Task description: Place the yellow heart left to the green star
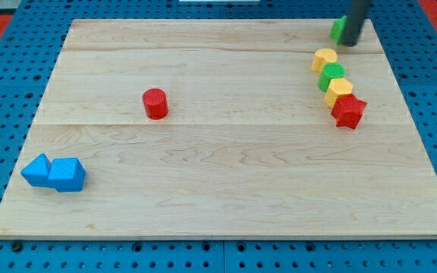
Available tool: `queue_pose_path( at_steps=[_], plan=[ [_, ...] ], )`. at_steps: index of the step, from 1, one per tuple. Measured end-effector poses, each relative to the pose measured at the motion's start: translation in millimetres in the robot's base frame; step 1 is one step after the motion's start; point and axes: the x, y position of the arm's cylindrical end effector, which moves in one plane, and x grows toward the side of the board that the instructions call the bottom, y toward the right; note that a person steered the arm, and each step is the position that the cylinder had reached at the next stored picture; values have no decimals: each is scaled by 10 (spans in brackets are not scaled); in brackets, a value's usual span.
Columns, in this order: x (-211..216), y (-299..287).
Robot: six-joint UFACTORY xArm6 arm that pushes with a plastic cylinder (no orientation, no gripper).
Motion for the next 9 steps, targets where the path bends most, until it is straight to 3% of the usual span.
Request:
queue_pose_path(
  at_steps=[2, 3, 5, 8, 9],
  plan=[
    [588, -197],
    [585, -787],
    [525, -1644],
    [-20, -1864],
    [-75, -2210]
  ],
)
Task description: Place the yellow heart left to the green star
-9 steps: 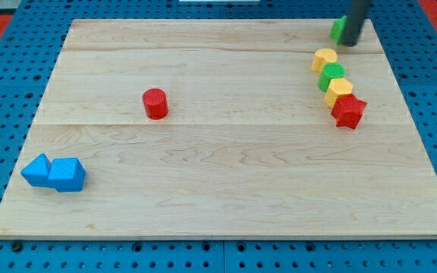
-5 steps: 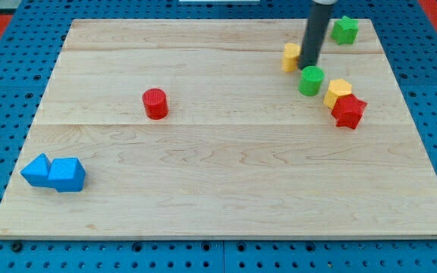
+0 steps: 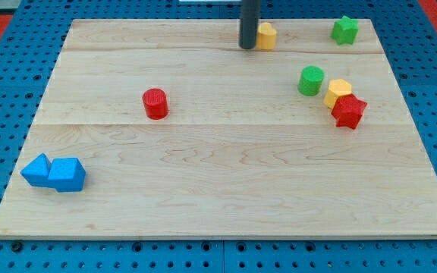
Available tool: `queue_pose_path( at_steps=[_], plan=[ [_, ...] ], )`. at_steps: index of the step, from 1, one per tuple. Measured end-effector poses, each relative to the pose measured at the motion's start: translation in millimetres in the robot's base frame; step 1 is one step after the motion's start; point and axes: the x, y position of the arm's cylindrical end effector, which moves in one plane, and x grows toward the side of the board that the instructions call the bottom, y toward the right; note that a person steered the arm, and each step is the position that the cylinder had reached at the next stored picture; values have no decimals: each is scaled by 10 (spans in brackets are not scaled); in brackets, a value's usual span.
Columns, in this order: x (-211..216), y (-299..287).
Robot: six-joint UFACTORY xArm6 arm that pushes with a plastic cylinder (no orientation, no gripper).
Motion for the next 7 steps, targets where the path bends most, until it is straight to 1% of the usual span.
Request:
queue_pose_path(
  at_steps=[1, 3, 4, 5, 6, 7],
  plan=[
    [-164, 148],
    [-325, 936],
    [-328, 872],
    [180, 875],
    [334, 1771],
    [662, 2179]
  ],
)
